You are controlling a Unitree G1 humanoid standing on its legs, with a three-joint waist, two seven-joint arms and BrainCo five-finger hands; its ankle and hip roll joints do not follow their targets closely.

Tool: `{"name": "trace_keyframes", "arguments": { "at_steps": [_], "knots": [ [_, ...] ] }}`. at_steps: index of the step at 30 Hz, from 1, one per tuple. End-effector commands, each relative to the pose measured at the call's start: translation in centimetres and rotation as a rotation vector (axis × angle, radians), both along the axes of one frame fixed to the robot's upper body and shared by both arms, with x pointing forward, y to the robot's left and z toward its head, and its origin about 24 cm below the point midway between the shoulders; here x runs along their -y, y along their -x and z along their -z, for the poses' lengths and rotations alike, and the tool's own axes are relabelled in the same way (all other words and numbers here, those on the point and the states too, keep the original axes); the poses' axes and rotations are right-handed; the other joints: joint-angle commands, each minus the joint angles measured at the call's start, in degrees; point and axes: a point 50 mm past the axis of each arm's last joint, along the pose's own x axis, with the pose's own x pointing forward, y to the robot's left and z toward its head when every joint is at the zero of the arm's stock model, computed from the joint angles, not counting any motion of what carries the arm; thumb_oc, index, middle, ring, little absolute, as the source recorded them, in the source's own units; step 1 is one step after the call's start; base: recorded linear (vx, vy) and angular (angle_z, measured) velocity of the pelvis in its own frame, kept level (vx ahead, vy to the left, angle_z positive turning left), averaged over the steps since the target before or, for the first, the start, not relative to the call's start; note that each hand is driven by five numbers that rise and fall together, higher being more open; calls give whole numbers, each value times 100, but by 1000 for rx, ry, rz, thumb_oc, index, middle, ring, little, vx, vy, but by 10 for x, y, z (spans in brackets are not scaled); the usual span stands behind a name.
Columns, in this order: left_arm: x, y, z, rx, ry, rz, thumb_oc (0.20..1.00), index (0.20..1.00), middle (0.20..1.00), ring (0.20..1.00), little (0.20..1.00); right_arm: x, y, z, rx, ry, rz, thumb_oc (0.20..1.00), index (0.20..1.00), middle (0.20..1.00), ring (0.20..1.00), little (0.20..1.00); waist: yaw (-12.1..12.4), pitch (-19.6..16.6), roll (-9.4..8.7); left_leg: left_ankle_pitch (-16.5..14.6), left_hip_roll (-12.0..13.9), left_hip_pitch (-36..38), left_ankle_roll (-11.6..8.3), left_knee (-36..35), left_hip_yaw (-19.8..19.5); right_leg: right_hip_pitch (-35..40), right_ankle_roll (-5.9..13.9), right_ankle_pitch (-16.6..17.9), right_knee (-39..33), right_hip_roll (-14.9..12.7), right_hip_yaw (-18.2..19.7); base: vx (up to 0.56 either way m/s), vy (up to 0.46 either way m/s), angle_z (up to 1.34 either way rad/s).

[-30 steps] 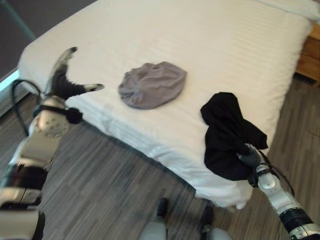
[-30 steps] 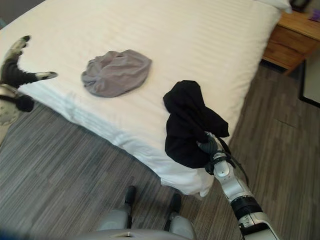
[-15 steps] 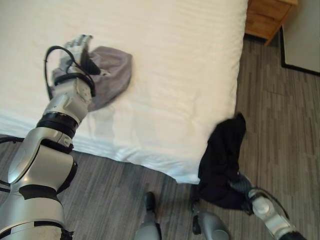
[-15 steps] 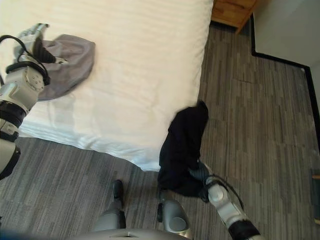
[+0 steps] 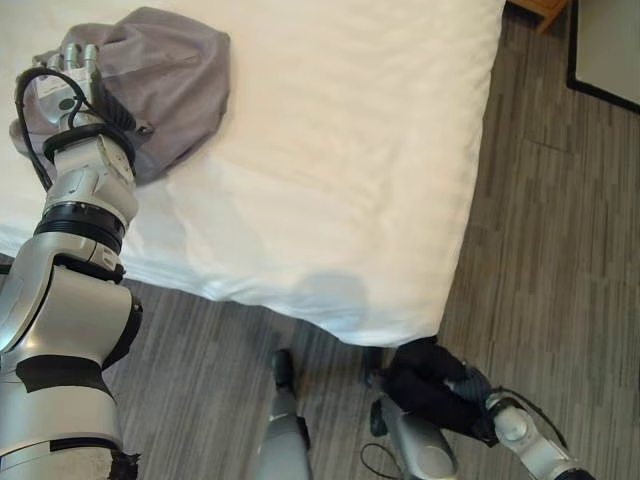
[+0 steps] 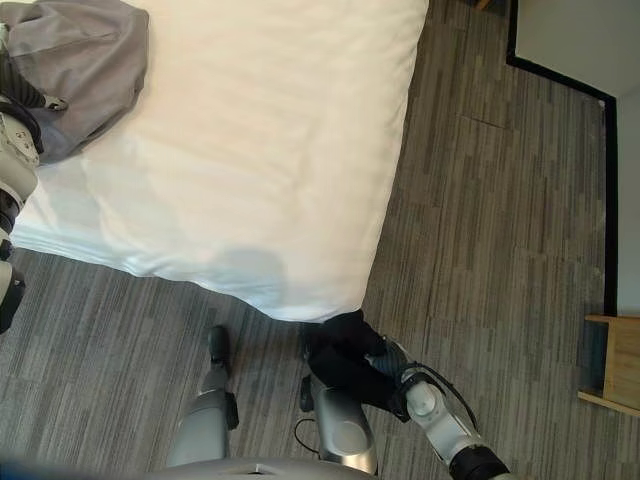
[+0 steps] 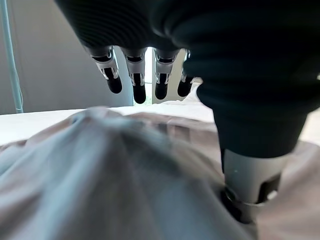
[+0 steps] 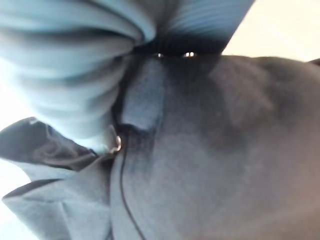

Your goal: Pick up bed clothes into laundry basket.

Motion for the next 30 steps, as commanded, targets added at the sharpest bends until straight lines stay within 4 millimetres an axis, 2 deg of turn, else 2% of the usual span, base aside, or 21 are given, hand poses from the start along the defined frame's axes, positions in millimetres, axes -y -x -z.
{"name": "trace_keyframes", "arguments": {
  "at_steps": [1, 9, 10, 11, 12, 13, 14, 15, 16, 19, 21, 23, 25, 27, 28, 29, 30],
  "knots": [
    [-9, 9, -34, 69, -25, -43, 1000, 1000, 1000, 1000, 1000, 3, -9, -13, 73, -52, 27, 200, 200, 200, 200, 200, 117, 18, 131, -8, -89, 45, 91, 28, 180, 267, 741, 8, 76, -413, -47, -58, -11, 11],
    [-2, 1, -18, -33, -44, -10, 1000, 1000, 1000, 1000, 1000, -8, -7, -10, 69, -77, 5, 200, 200, 200, 200, 200, 7, 272, -108, 115, 19, -463, 54, 28, 89, -152, 744, 145, 76, -339, -65, -45, -12, 6],
    [-2, 0, -12, -55, -37, -8, 812, 812, 812, 812, 812, -8, -5, -9, 62, -78, 4, 200, 200, 200, 200, 200, -4, 290, -136, 129, 36, -493, 57, 28, 105, -193, 743, 161, 76, -323, -56, -41, -8, 2],
    [-4, -2, 6, -124, -13, -15, 294, 294, 294, 294, 294, -10, 0, -4, 40, -69, -6, 200, 200, 200, 200, 200, -10, 322, -185, 145, 62, -509, 56, 28, 123, -209, 751, 170, 76, -310, -29, -47, -5, 1],
    [-2, -4, 14, -148, -3, -7, 200, 200, 200, 200, 200, -10, 1, -3, 32, -66, -8, 200, 200, 200, 200, 200, -15, 330, -207, 144, 68, -508, 54, 28, 136, -223, 755, 171, 76, -305, -21, -37, -1, 0],
    [2, -7, 20, -165, 1, 5, 200, 200, 200, 200, 200, -10, 2, -1, 26, -64, -10, 200, 200, 200, 200, 200, -17, 337, -225, 144, 79, -498, 54, 28, 144, -224, 753, 167, 76, -301, -12, -37, 21, -4],
    [13, -13, 41, -195, 49, 67, 200, 200, 200, 200, 200, -9, 3, 0, 17, -60, -7, 200, 200, 200, 200, 200, 0, 347, -233, 156, 72, -453, 55, 28, 160, -204, 745, 154, 76, -314, 10, -26, 30, -5],
    [19, -15, 53, -191, 109, 117, 200, 200, 200, 200, 200, -8, 2, -1, 24, -57, 0, 200, 200, 200, 200, 200, 44, 361, -209, 116, 68, -392, 52, 28, 167, -155, 740, 110, 76, -316, 15, -32, 29, -8],
    [18, -15, 54, -191, 110, 116, 200, 200, 200, 200, 200, -7, 2, -2, 24, -56, -1, 200, 200, 200, 200, 200, 34, 355, -208, 144, 60, -411, 56, 28, 166, -172, 738, 130, 76, -324, 15, -7, 48, -8],
    [28, -5, 102, -150, 358, 291, 200, 200, 200, 200, 200, 9, 1, -4, 31, -171, 190, 200, 200, 200, 200, 200, 168, 335, -36, 44, -4, -145, 69, 28, 184, 65, 690, 34, 76, -378, 0, 10, 54, -12],
    [33, 17, 145, -95, 618, 400, 200, 200, 200, 200, 200, 32, 2, -4, 60, -318, 443, 200, 200, 200, 200, 200, 243, 272, 83, 9, -51, 36, 85, 28, 199, 219, 662, 25, 76, -443, -56, 17, 58, -22],
    [36, 47, 186, -72, 871, 478, 200, 200, 200, 200, 200, 60, 6, -8, 112, -359, 621, 200, 200, 200, 200, 200, 324, 164, 216, -62, -99, 288, 94, 28, 216, 442, 624, -30, 76, -497, -90, 78, 64, -9],
    [38, 73, 218, -96, 982, 471, 200, 200, 200, 200, 200, 85, 14, -10, 147, -364, 759, 200, 200, 200, 200, 200, 374, 60, 312, -130, -168, 544, 113, 28, 232, 674, 579, -125, 101, -532, -82, 112, 54, 2],
    [37, 105, 244, -79, 1103, 438, 200, 200, 200, 200, 200, 112, 23, -24, 249, -384, 898, 200, 200, 200, 200, 200, 420, -104, 418, -234, -205, 831, 131, 28, 233, 940, 559, -279, 142, -568, -112, 108, 20, 9],
    [37, 106, 245, -79, 1104, 436, 200, 200, 200, 200, 200, 112, 23, -24, 248, -383, 897, 200, 200, 200, 200, 200, 406, -118, 419, -211, -210, 813, 134, 28, 228, 928, 557, -259, 136, -573, -115, 119, 21, 5],
    [36, 130, 262, -71, 1201, 403, 200, 200, 200, 200, 200, 126, 28, -35, 301, -346, 917, 200, 200, 200, 200, 200, 432, -287, 504, -254, -221, 1031, 155, 28, 217, 1139, 530, -368, 194, -600, -124, 95, 8, 12],
    [37, 141, 268, -47, 1251, 393, 200, 200, 200, 200, 200, 133, 31, -41, 331, -332, 933, 200, 200, 200, 200, 200, 454, -368, 549, -274, -222, 1148, 163, 28, 212, 1256, 524, -438, 242, -618, -148, 146, -13, 9]
  ]
}}
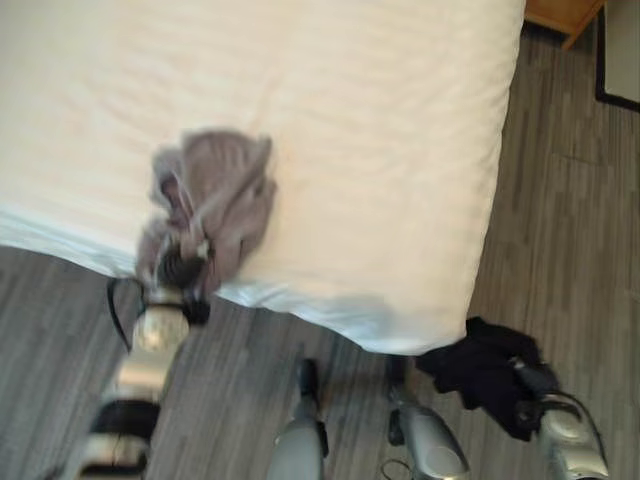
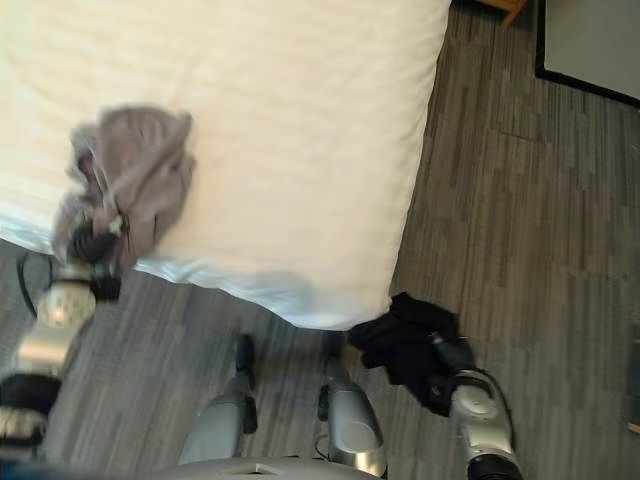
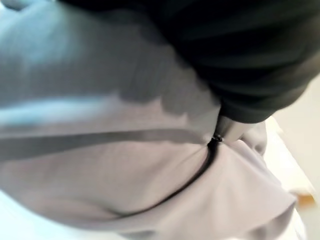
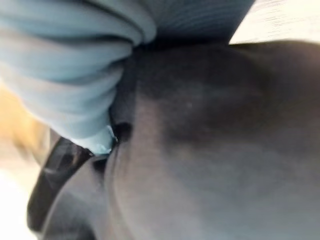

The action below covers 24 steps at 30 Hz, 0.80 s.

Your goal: Pick up bed clothes into laundry basket.

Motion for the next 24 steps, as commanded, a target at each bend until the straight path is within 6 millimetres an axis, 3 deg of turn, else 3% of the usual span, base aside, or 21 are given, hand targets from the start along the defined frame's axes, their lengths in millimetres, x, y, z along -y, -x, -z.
{"name": "trace_keyframes", "arguments": {
  "at_steps": [1, 3, 5, 7, 8, 9, 10, 12, 13, 17, 20, 21, 24],
  "knots": [
    [-2, 19, 20, -19, 167, -36, 200, 200, 200, 200, 200, 22, 1, -32, 110, 125, 23, 200, 200, 200, 200, 200, 110, -490, -24, -58, -64, 123, 82, 63, 101, 263, 393, -297, 296, -421, -130, 85, -38, 15],
    [4, 34, 26, 14, 291, -74, 200, 200, 200, 200, 200, 18, -5, -52, 169, 202, -43, 200, 200, 200, 200, 200, 154, -620, 12, -42, -64, 301, 97, 70, 55, 466, 360, -374, 352, -423, -154, 61, -68, 13],
    [22, 39, 28, 48, 388, -43, 200, 200, 200, 200, 200, 3, -18, -72, 280, 199, -127, 200, 200, 200, 200, 200, 244, -860, 36, -71, -50, 534, 102, 98, 16, 757, 317, -478, 350, -419, -217, 61, -97, 17],
    [39, 38, 26, 71, 453, -2, 200, 200, 200, 200, 200, -26, -31, -79, 383, 81, -228, 200, 200, 200, 200, 200, 328, -987, 38, -66, -49, 655, 100, 117, -9, 936, 275, -535, 352, -395, -251, 19, -75, 18],
    [39, 38, 26, 70, 453, -3, 200, 200, 200, 200, 200, -26, -31, -79, 382, 79, -229, 200, 200, 200, 200, 200, 323, -980, 35, -70, -49, 671, 98, 117, -12, 955, 275, -539, 348, -394, -255, 13, -90, 7],
    [53, 37, 25, 72, 491, 61, 200, 200, 200, 200, 200, -48, -36, -88, 441, 27, -338, 200, 200, 200, 200, 200, 385, -1082, 38, -78, -34, 760, 89, 137, -33, 1079, 234, -599, 355, -376, -296, 44, -101, 9],
    [70, 37, 23, 59, 492, 149, 200, 200, 200, 200, 200, -69, -38, -90, 473, -46, -437, 200, 200, 200, 200, 200, 443, -1153, 40, -103, -30, 875, 85, 151, -76, 1260, 194, -661, 342, -370, -348, 47, -124, 10],
    [76, 36, 24, 52, 505, 175, 200, 200, 200, 200, 200, -77, -40, -94, 489, -55, -478, 200, 200, 200, 200, 200, 461, -1181, 42, -119, -29, 921, 85, 160, -98, 1320, 185, -694, 345, -368, -377, 36, -68, 19],
    [91, 34, 29, 29, 547, 231, 200, 200, 200, 200, 200, -95, -43, -97, 519, -113, -546, 200, 200, 200, 200, 200, 515, -1247, 52, -131, -31, 974, 75, 195, -153, 1402, 167, -757, 363, -362, -401, 32, -42, 18],
    [100, 32, 30, 10, 533, 276, 200, 200, 200, 200, 200, -105, -42, -95, 506, -125, -592, 200, 200, 200, 200, 200, 547, -1291, 54, -151, -35, 1080, 66, 185, -199, 1566, 145, -801, 357, -360, -482, 32, -33, 11],
    [101, 32, 29, 16, 520, 281, 200, 200, 200, 200, 200, -105, -39, -92, 492, -122, -597, 200, 200, 200, 200, 200, 555, -1315, 54, -156, -46, 1107, 65, 185, -245, 1621, 141, -820, 357, -361, -504, 29, -20, 8],
    [45, 43, -22, 394, 543, -110, 200, 200, 200, 200, 200, -87, -65, -121, 665, -179, -404, 200, 200, 200, 200, 200, 470, -1230, 8, -111, 140, 1167, -62, 96, -46, 1159, 122, -510, 389, -310, -117, 10, -14, 7],
    [44, 45, -20, 390, 556, -129, 200, 200, 200, 200, 200, -85, -67, -123, 673, -175, -388, 200, 200, 200, 200, 200, 479, -1233, 8, -135, 148, 1230, -31, 110, -21, 1196, 107, -539, 410, -306, -80, 5, -12, -13]
  ]
}}
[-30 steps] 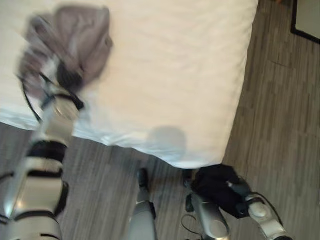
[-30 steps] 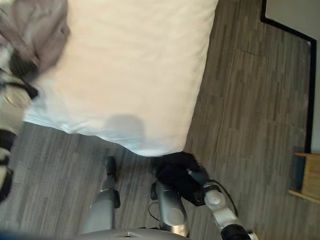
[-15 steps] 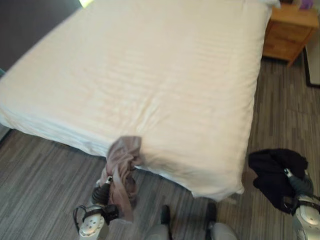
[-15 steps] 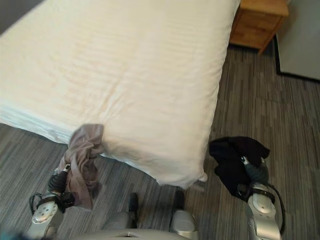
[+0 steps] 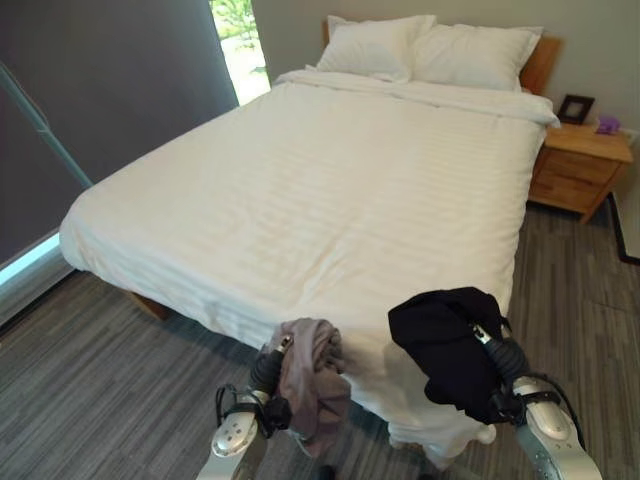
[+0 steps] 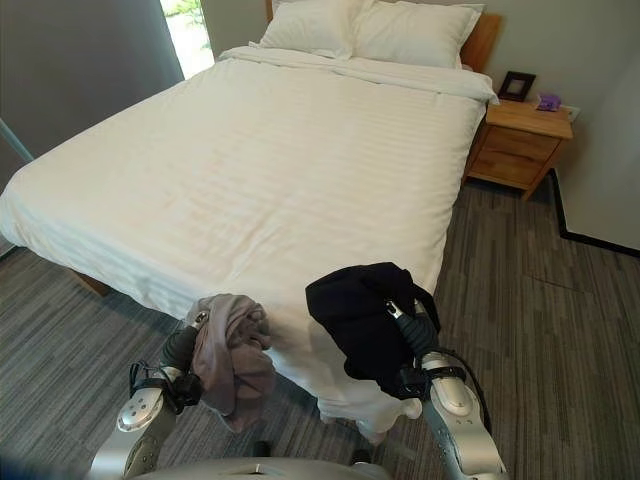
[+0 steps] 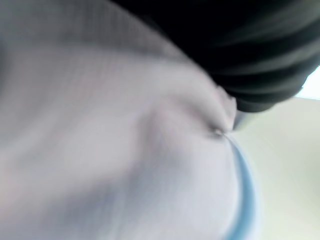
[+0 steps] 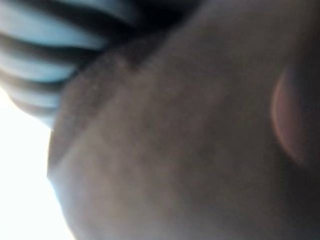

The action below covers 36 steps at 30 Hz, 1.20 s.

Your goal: Pick up bed clothes into laundry basket.

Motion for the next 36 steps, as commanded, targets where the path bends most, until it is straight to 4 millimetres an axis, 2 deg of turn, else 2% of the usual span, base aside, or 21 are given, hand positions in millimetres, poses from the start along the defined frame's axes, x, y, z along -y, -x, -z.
{"name": "trace_keyframes", "arguments": {
  "at_steps": [1, 5, 8, 9, 11, 12, 13, 15, 17, 18, 19, 20, 21, 24, 25, 26, 27, 28, 29, 34, 36],
  "knots": [
    [-42, -13, -66, 327, -87, -194, 200, 200, 200, 200, 200, 15, -35, -55, 290, -59, 123, 200, 200, 200, 200, 200, -2, 143, -188, -13, 99, 257, -72, 130, 397, -108, 113, -153, 430, -333, 361, 6, -11, -10],
    [-46, -15, -70, 340, -129, -204, 200, 200, 200, 200, 200, 26, -32, -58, 309, -55, 179, 200, 200, 200, 200, 200, -77, 102, -213, -143, 164, 329, -74, 299, 414, -46, 62, -260, 425, -238, 474, 21, -49, -7],
    [-54, -21, -83, 391, -177, -230, 200, 200, 200, 200, 200, 37, -35, -69, 362, -24, 239, 200, 200, 200, 200, 200, -126, 223, -262, -369, 197, 131, -98, 943, 360, -122, 17, -259, 476, -191, 636, -53, -33, -18],
    [-58, -28, -99, 454, -217, -271, 200, 200, 200, 200, 200, 38, -44, -81, 418, 15, 273, 200, 200, 200, 200, 200, -17, 393, -314, -526, -128, 4, -91, 1169, -600, -417, -1, -129, 587, -121, 1148, -109, 38, -65],
    [-69, -27, -112, 512, -268, -337, 200, 200, 200, 200, 200, 51, -42, -93, 480, 36, 360, 200, 200, 200, 200, 200, 5, 447, -305, -657, -548, -109, 74, 1016, -1808, -758, 113, 30, 598, 83, 2019, -75, 166, -165],
    [-72, -24, -113, 503, -306, -314, 200, 200, 200, 200, 200, 68, -19, -86, 454, 66, 435, 200, 200, 200, 200, 200, -216, 385, -261, -549, -478, 29, 138, 510, -1659, -884, 194, 185, 503, 124, 2307, -1, 220, -278],
    [-72, -24, -113, 502, -306, -313, 200, 200, 200, 200, 200, 68, -19, -86, 452, 66, 436, 200, 200, 200, 200, 200, -195, 353, -256, -566, -462, 58, 152, 462, -1636, -870, 190, 158, 475, 130, 2308, -8, 242, -252],
    [-74, -27, -116, 502, -346, -283, 200, 200, 200, 200, 200, 83, -7, -79, 425, 89, 535, 200, 200, 200, 200, 200, -391, 373, -259, -488, -475, 61, 206, 307, -1369, -1088, 356, 422, 288, 88, 2631, -93, 216, -92],
    [-77, -29, -125, 527, -369, -246, 200, 200, 200, 200, 200, 83, 0, -80, 448, 55, 567, 200, 200, 200, 200, 200, -592, 466, -293, -463, -480, 2, 331, 220, -971, -1402, 495, 631, 230, 165, 2986, -228, 170, -119],
    [-76, -31, -132, 536, -434, -212, 200, 200, 200, 200, 200, 78, -2, -76, 435, 71, 548, 200, 200, 200, 200, 200, -495, 628, -265, -475, -365, -84, 362, 364, -434, -1592, 451, 533, 374, 6, 2256, -160, 71, -160],
    [-76, -31, -132, 536, -435, -212, 200, 200, 200, 200, 200, 77, -2, -76, 435, 70, 548, 200, 200, 200, 200, 200, -484, 610, -257, -518, -357, -71, 372, 358, -425, -1582, 453, 493, 364, 13, 2254, -200, 68, -208],
    [-74, -31, -134, 543, -453, -208, 200, 200, 200, 200, 200, 74, -4, -72, 422, 75, 540, 200, 200, 200, 200, 200, -312, 661, -203, -548, -251, -78, 340, 470, -3, -1507, 298, 282, 589, -238, 1095, -113, 91, -207],
    [-73, -31, -133, 542, -442, -205, 200, 200, 200, 200, 200, 70, -5, -72, 421, 65, 516, 200, 200, 200, 200, 200, -319, 675, -199, -495, -263, -115, 346, 497, 164, -1384, 208, 199, 721, -320, 745, -172, 126, -202],
    [-65, -35, -121, 521, -356, -171, 200, 200, 200, 200, 200, 65, -4, -72, 408, 104, 478, 200, 200, 200, 200, 200, -354, 654, -179, -439, -184, 54, 386, 391, 785, -1117, 174, -93, 1261, -337, 578, -165, 97, -161],
    [-57, -39, -118, 516, -320, -142, 200, 200, 200, 200, 200, 59, -8, -72, 417, 81, 463, 200, 200, 200, 200, 200, -315, 613, -149, -439, -128, 102, 384, 361, 1026, -975, 186, -241, 1428, -399, 370, -127, 38, -121],
    [-57, -39, -119, 517, -320, -142, 200, 200, 200, 200, 200, 58, -8, -73, 417, 81, 463, 200, 200, 200, 200, 200, -305, 613, -155, -411, -130, 87, 384, 359, 1040, -993, 178, -211, 1418, -398, 382, -129, 13, -139],
    [-52, -41, -118, 519, -299, -129, 200, 200, 200, 200, 200, 54, -10, -72, 420, 67, 452, 200, 200, 200, 200, 200, -211, 587, -144, -421, -76, 112, 359, 360, 1277, -872, 166, -275, 1429, -548, -139, -97, -29, -109],
    [-50, -41, -116, 512, -289, -113, 200, 200, 200, 200, 200, 49, -11, -72, 422, 60, 429, 200, 200, 200, 200, 200, -176, 556, -165, -383, -68, 102, 336, 349, 1395, -802, 161, -260, 1327, -567, -342, -93, -116, -129],
    [-47, -41, -115, 512, -278, -101, 200, 200, 200, 200, 200, 41, -16, -66, 390, 58, 383, 200, 200, 200, 200, 200, -90, 480, -215, -358, 24, 164, 257, 339, 1752, -574, 224, -236, 1083, -590, -914, -52, -110, -117],
    [-44, -44, -109, 491, -263, -90, 200, 200, 200, 200, 200, 38, -14, -66, 380, 79, 346, 200, 200, 200, 200, 200, -177, 392, -248, -278, 166, 238, 155, 338, 1884, -550, 135, -290, 847, -350, -669, 74, -156, -67],
    [-36, -51, -109, 504, -225, -76, 200, 200, 200, 200, 200, 42, -14, -66, 380, 67, 347, 200, 200, 200, 200, 200, -275, 406, -288, -281, 365, 164, -3, 766, 1838, -429, 12, -389, 703, -163, -534, 80, -204, -11]
  ]
}}
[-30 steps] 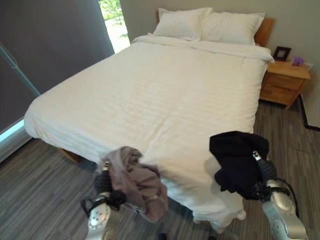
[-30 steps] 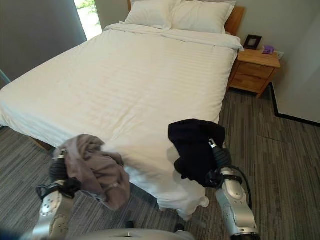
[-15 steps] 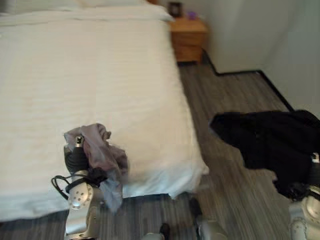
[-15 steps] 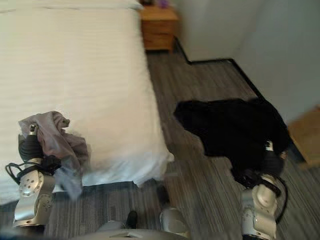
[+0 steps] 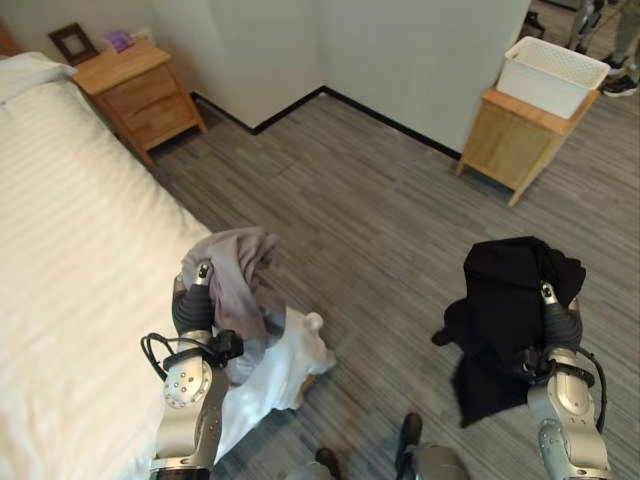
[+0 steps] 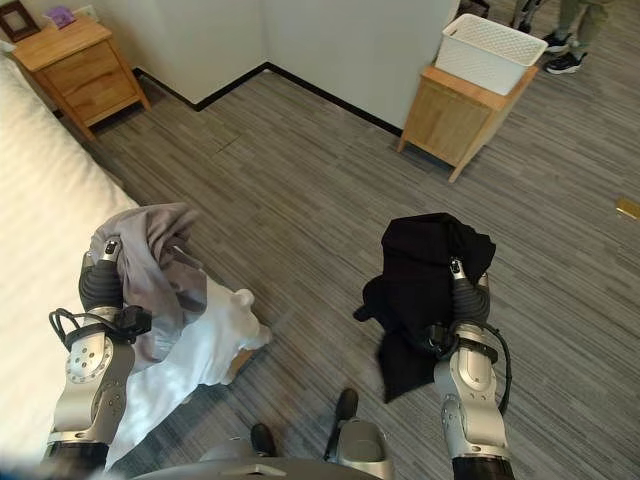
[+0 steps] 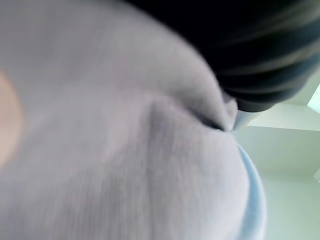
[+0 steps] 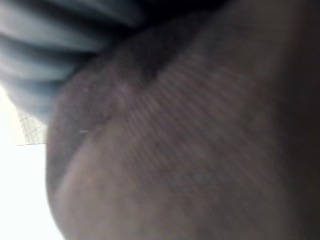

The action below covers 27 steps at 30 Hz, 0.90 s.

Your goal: Pick up bed clothes into laundry basket.

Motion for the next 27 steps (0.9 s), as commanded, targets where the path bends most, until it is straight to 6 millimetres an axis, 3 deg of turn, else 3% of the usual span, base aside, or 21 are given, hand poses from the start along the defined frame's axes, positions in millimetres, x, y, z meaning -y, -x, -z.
{"name": "trace_keyframes", "arguments": {
  "at_steps": [1, 2, 4, 5, 7, 9, 11, 18, 25, 27],
  "knots": [
    [0, -5, -27, 138, -37, 23, 200, 200, 200, 200, 200, 6, -5, -37, 187, 61, -4, 200, 200, 200, 200, 200, 23, -420, -136, 550, 212, -244, -202, 248, -394, 264, 373, -373, 152, -372, 223, 42, -197, -4],
    [6, -9, -26, 143, -16, 55, 200, 200, 200, 200, 200, 8, -5, -39, 189, 65, -20, 200, 200, 200, 200, 200, 22, -344, -169, 722, 349, -442, -323, 906, -632, 349, 219, -424, 107, -264, 321, 46, -151, -3],
    [11, -10, -26, 152, 24, 74, 200, 200, 200, 200, 200, 11, -6, -38, 173, 83, -25, 200, 200, 200, 200, 200, 107, -267, -161, 860, 232, -629, -365, 1180, -1303, 442, 151, -461, 68, -230, 459, 89, -118, -15],
    [15, -10, -24, 147, 43, 85, 200, 200, 200, 200, 200, 11, -6, -37, 167, 86, -27, 200, 200, 200, 200, 200, 191, -241, -176, 763, 54, -742, -364, 1154, -1717, 513, 154, -484, 13, -234, 576, 111, -59, -41],
    [15, -8, -20, 135, 53, 82, 200, 200, 200, 200, 200, 13, -4, -36, 159, 82, -21, 200, 200, 200, 200, 200, 209, -274, -195, 677, -19, -911, -343, 781, -2000, 562, 212, -454, -79, -284, 674, 131, -16, -54],
    [14, -6, -18, 126, 50, 75, 200, 200, 200, 200, 200, 15, -2, -35, 155, 80, -15, 200, 200, 200, 200, 200, 207, -315, -187, 722, -14, -916, -349, 554, -2046, 604, 243, -458, -126, -300, 679, 140, 40, -19],
    [9, -4, -15, 110, 34, 44, 200, 200, 200, 200, 200, 12, -4, -35, 158, 96, -23, 200, 200, 200, 200, 200, 339, -378, -85, 932, -281, -1092, -339, 103, -2573, 677, 250, -490, -204, -208, 887, 171, 58, -6],
    [4, -4, -24, 137, -15, 43, 200, 200, 200, 200, 200, 7, -1, -26, 124, 77, -30, 200, 200, 200, 200, 200, 196, -550, 59, 896, -404, -622, -193, -375, -2470, 742, 266, -516, -219, -181, 1127, 115, 106, -46],
    [-8, 3, -21, 123, -16, -21, 200, 200, 200, 200, 200, 1, -5, -23, 104, 82, -61, 200, 200, 200, 200, 200, 310, -626, 58, 732, -605, -521, 44, -333, -2405, 795, 388, -501, -195, -430, 1194, 82, 105, 1],
    [-14, 4, -20, 116, -20, -57, 200, 200, 200, 200, 200, 2, -6, -25, 113, 82, -48, 200, 200, 200, 200, 200, 335, -621, 101, 661, -689, -532, 125, -270, -2463, 693, 441, -566, 174, -554, 1281, 105, 152, 5]
  ]
}}
